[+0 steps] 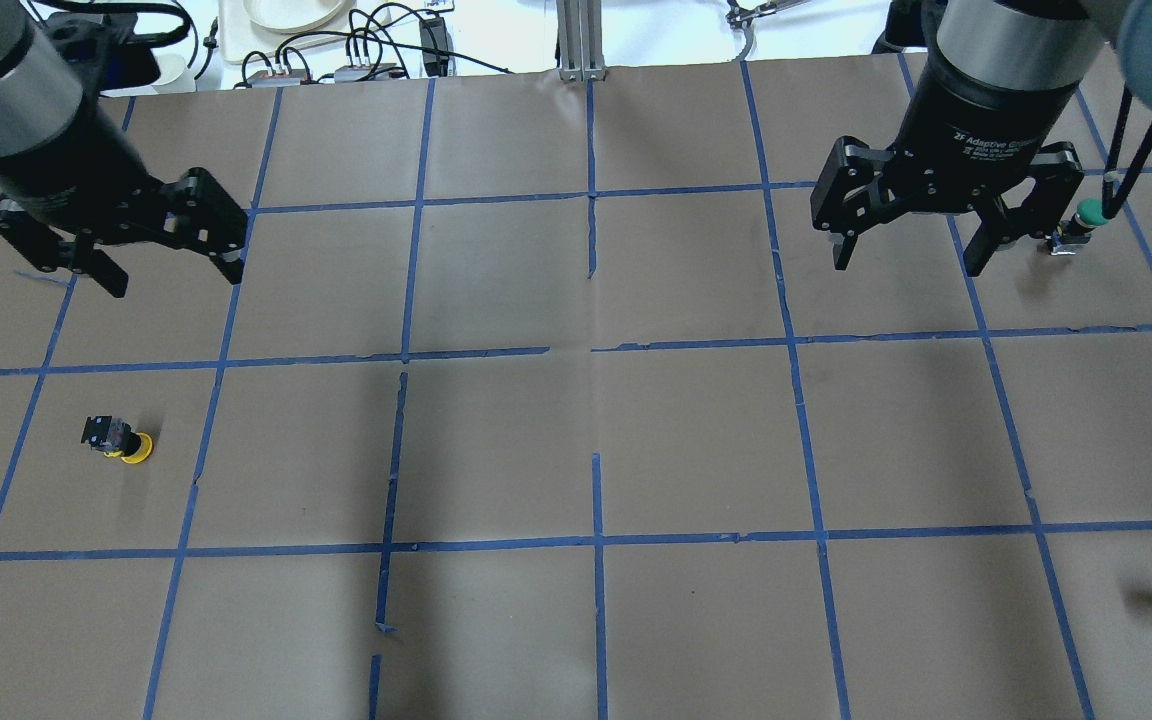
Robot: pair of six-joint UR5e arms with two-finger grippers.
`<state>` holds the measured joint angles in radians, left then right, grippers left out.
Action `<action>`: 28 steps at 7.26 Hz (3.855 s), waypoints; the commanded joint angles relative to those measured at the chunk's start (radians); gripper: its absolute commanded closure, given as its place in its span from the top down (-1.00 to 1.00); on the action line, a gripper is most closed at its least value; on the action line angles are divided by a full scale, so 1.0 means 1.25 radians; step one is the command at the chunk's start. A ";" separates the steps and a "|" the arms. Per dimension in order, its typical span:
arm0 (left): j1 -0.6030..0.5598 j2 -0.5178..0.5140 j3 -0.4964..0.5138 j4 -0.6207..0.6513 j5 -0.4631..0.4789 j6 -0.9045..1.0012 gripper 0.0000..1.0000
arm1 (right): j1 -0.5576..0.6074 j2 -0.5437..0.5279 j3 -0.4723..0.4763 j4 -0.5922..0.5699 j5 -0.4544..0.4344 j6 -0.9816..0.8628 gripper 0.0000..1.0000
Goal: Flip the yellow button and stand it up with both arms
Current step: 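Move the left gripper down toward the yellow button on its side, then close the left gripper on the yellow button's black base, then lift the yellow button with the left gripper and carry it toward the right gripper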
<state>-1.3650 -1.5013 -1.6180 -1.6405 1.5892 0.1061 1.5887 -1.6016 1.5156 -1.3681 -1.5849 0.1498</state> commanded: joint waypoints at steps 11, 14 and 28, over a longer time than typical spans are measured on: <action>0.367 -0.199 -0.350 0.519 -0.002 0.519 0.99 | -0.005 0.000 0.000 -0.001 0.001 -0.007 0.99; 0.367 -0.222 -0.344 0.527 -0.006 0.519 0.99 | -0.005 -0.001 -0.001 -0.001 0.000 -0.007 0.99; 0.191 -0.167 -0.174 0.132 -0.448 0.497 -1.00 | -0.047 0.007 -0.001 -0.025 0.020 0.005 1.00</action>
<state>-1.0820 -1.7112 -1.8347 -1.4509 1.1707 0.7319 1.5380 -1.5916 1.5147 -1.3999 -1.5658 0.1541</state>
